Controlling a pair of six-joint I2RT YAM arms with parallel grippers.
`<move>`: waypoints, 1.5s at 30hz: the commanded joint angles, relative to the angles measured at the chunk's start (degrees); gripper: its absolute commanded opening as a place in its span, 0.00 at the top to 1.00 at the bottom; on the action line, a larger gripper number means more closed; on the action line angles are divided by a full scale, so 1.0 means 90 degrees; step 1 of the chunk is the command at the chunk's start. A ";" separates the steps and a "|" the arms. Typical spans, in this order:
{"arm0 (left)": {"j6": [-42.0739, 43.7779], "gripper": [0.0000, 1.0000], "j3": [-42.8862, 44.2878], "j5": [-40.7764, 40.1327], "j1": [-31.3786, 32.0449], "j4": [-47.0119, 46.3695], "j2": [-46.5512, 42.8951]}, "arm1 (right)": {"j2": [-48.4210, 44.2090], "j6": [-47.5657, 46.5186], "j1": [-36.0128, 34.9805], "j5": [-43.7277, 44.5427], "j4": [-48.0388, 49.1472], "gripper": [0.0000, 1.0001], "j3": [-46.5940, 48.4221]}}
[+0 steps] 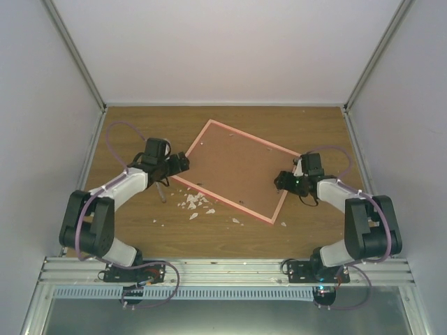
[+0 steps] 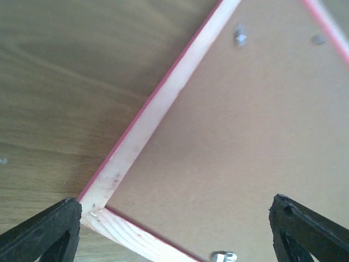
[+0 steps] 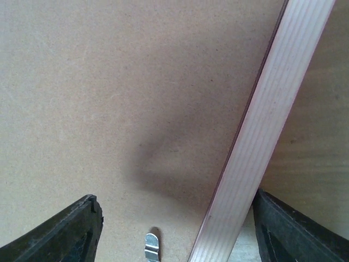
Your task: Take the photo out of the frame
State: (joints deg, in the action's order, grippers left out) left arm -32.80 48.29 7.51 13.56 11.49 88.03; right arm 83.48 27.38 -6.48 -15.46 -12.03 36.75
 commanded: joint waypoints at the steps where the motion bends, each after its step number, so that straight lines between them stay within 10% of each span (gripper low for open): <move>1: 0.0177 0.06 -0.0182 -0.0107 -0.0073 -0.0056 -0.0745 | 0.0124 -0.0311 -0.0098 0.0107 -0.0032 0.23 0.0343; 23: 0.0711 0.05 0.0846 0.0299 -0.0100 0.0235 0.0864 | -0.0553 0.0441 -0.0706 0.0145 -0.0420 0.29 -0.0326; 45: 0.0759 0.11 0.0204 0.0919 0.0475 0.0312 0.0488 | 0.1459 -0.0624 -0.0210 0.0580 -0.0372 0.19 0.2101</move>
State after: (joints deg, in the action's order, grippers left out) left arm -25.91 53.63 10.98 15.92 13.78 96.27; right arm 95.02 25.19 -8.21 -9.50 -16.78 50.70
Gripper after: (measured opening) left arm 0.894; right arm 0.801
